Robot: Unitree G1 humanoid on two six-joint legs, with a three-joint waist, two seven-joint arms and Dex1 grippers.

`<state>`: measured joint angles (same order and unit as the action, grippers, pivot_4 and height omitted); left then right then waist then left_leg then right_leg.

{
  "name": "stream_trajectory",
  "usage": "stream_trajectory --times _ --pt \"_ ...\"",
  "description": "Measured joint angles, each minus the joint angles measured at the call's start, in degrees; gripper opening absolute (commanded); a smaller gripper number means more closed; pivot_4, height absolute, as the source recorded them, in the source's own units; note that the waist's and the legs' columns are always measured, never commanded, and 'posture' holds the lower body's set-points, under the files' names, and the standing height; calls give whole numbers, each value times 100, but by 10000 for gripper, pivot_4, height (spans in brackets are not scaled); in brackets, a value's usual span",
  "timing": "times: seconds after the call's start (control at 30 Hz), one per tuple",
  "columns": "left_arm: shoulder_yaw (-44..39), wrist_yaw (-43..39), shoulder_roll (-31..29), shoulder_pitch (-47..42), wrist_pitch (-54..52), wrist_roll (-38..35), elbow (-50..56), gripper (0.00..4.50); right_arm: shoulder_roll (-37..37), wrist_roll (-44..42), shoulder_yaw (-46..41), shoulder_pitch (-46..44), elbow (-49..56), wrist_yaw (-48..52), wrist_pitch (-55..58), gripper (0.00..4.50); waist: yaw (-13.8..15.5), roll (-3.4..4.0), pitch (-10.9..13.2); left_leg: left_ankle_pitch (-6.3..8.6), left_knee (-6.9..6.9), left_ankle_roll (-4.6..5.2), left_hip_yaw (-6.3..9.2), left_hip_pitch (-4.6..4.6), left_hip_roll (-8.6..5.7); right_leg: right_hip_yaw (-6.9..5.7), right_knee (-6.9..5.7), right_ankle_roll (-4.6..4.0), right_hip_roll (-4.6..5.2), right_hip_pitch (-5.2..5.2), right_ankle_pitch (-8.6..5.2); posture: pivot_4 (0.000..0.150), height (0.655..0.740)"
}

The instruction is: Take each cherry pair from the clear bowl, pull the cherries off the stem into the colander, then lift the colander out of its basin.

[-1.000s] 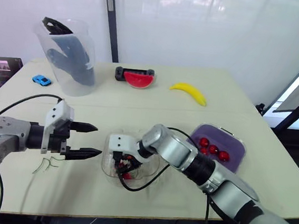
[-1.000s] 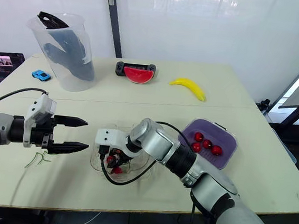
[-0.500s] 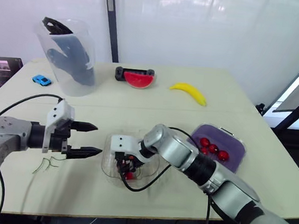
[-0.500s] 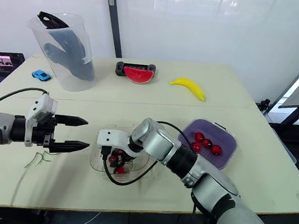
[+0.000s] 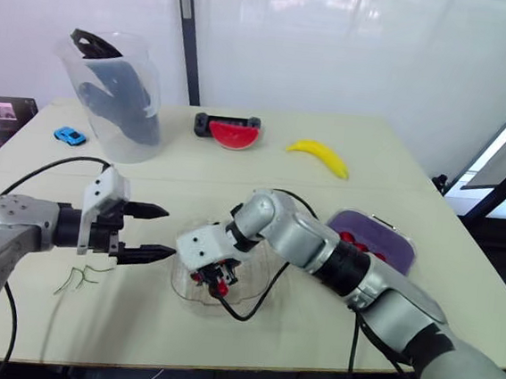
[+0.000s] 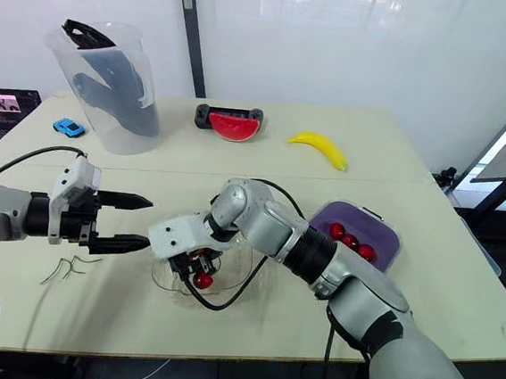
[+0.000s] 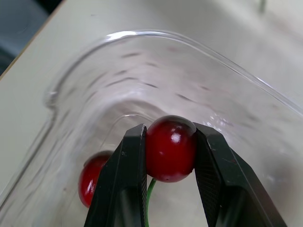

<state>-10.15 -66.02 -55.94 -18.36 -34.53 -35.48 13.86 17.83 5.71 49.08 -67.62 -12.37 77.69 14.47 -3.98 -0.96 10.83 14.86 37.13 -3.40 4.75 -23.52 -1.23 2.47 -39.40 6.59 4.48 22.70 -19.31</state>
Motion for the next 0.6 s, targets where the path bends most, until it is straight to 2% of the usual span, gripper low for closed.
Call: stream_trajectory --times 0.17,0.27,0.37,0.43,0.6 --pt "-7 40 2 92 -3 -3 34 45000 -112 678 154 -236 -861 -80 -1163 13510 -6 0 0 -5 -2 -9 2 0 0 -1 -1 0 -2 2 0 1500 7400" --pt "-7 87 7 164 -6 -3 84 45000 -206 827 118 -241 -1062 -52 -1242 23042 -7 0 0 -18 -3 -32 2 0 1 0 -1 0 -2 2 0 1500 7400" --pt "-7 110 7 182 -14 -7 94 45000 -210 895 -26 -258 -1059 8 -1235 37791 -4 0 0 -18 -3 -32 2 0 1 0 -1 0 -2 2 0 1500 7400" --pt "-6 117 9 181 -14 -7 91 45000 -193 902 -158 -263 -998 68 -1220 44599 5 0 0 -18 -2 -31 4 0 0 -1 -1 0 -2 -1 0 1500 7400" --pt "49 108 49 146 -14 -6 82 45000 -87 767 -610 -238 -478 220 -845 44599 3 0 0 -12 -3 -22 4 0 0 -1 -1 0 -1 0 0 1500 7400"
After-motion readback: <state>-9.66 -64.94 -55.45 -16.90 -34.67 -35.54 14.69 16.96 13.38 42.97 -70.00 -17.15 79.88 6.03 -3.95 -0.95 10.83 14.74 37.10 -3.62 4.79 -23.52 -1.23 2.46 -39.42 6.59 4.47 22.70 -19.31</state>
